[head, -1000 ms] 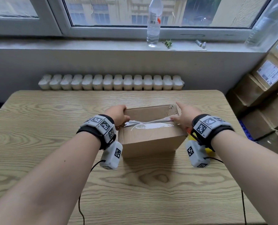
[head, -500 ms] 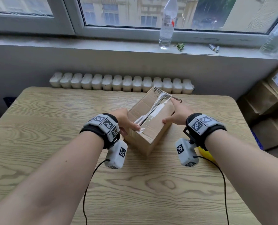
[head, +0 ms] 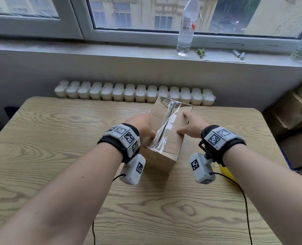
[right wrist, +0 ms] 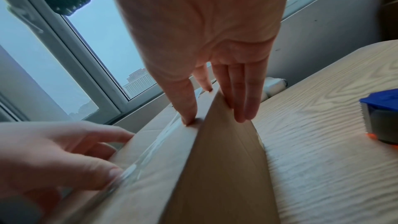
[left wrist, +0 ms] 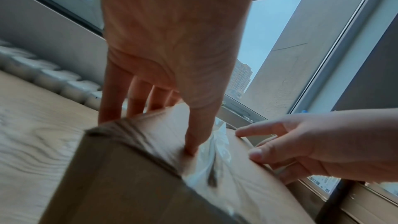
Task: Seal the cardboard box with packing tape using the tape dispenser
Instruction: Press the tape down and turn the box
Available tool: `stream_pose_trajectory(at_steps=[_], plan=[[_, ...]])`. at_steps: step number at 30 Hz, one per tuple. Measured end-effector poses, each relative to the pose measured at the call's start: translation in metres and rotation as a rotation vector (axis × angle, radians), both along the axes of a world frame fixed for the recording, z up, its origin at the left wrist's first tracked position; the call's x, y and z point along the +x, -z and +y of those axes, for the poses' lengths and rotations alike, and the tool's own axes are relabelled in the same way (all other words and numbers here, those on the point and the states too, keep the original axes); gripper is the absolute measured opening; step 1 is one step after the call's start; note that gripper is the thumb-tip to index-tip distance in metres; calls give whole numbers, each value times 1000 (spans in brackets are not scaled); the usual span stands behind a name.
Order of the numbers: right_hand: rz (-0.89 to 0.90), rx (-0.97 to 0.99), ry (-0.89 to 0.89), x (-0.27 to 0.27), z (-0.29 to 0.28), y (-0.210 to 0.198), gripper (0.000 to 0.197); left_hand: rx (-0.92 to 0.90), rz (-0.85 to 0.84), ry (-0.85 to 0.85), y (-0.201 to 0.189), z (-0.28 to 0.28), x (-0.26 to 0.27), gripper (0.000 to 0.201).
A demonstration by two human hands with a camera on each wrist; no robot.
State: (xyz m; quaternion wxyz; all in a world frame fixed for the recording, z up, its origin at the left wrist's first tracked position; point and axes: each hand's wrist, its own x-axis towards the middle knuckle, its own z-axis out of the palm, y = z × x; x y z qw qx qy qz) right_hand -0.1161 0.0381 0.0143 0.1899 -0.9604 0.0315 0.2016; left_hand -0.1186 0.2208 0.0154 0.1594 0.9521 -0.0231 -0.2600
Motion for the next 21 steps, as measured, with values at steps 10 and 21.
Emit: stream_pose_trajectory(at_steps=[10,21], plan=[[21,94,46,7,2,3,66,-138,192,-114,3,2,7,86],[51,42,26,4,16,14,138,-33,200,-64,8,3,7,109]])
